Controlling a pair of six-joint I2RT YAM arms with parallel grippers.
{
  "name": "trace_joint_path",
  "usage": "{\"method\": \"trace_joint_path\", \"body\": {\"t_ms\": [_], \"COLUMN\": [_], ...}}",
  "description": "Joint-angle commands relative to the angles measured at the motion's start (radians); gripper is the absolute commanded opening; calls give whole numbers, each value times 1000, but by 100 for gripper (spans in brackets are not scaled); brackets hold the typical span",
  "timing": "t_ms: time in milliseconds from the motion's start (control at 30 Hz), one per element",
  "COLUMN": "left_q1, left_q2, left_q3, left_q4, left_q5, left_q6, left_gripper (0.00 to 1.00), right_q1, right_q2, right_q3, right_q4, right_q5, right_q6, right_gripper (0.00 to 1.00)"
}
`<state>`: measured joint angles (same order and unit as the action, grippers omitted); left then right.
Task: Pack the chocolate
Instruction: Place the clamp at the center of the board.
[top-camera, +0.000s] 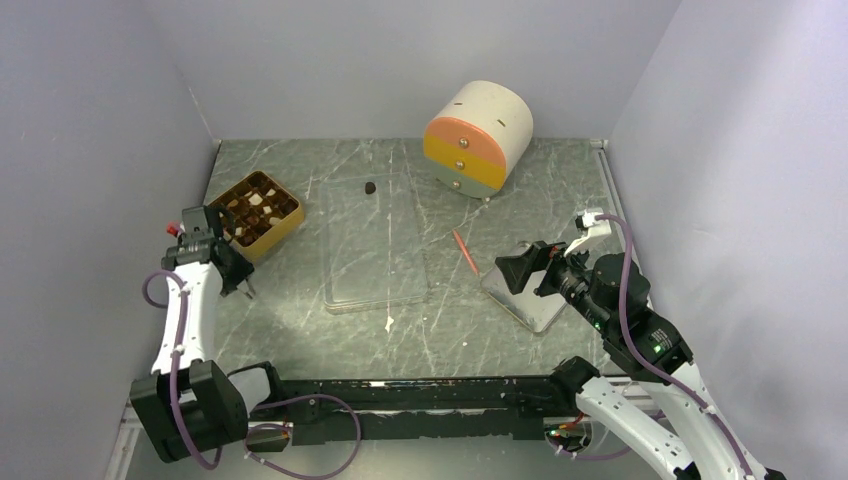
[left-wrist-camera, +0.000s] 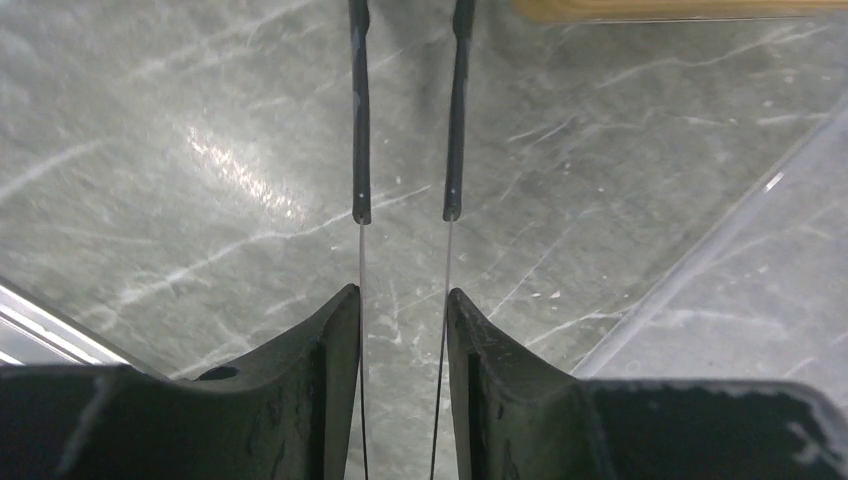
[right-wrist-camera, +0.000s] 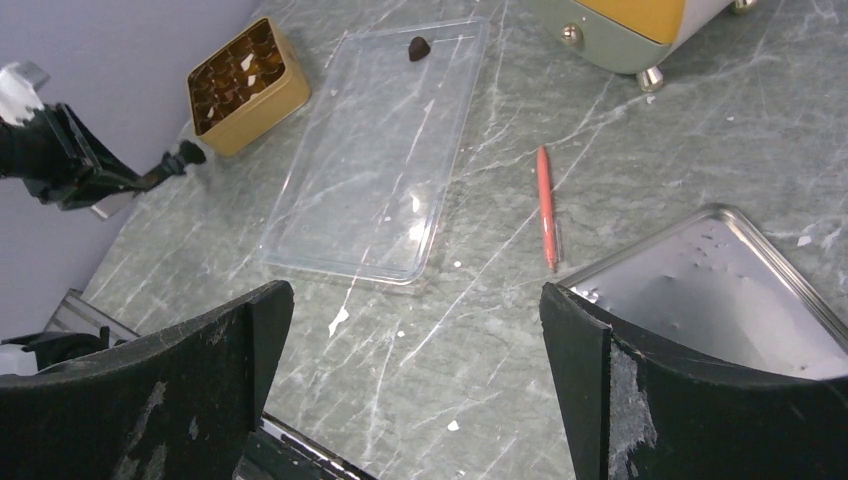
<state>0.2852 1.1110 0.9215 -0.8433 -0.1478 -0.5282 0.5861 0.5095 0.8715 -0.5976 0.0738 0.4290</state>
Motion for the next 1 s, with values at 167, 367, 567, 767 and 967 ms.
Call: {"method": "trace_joint_path", "body": {"t_ms": [167,367,567,767,967], "left_q1": [8,9,8,0,-108], "left_q2": [-36,-15,-54,-106,-101], "left_q3": [-154,-170,-87,7,-2], "left_q4": [84,92,81,190,375], "left_q5": [-34,-42,-84,39,312], "left_q6": [-181,-210,-187,-35,97], "left_gripper": [44,64,85,97,97], "right_q1": [6,6,6,6,5], "right_q2": [8,33,68,154,318], "right_q3": [44,45,53,38,50], "right_q4": [3,-4,-46,-68,-89], "right_q5": [20,12,51,113,283], "right_q6": [-11,1,40,175,344], "right_gripper": [100,100,100,99,91]}}
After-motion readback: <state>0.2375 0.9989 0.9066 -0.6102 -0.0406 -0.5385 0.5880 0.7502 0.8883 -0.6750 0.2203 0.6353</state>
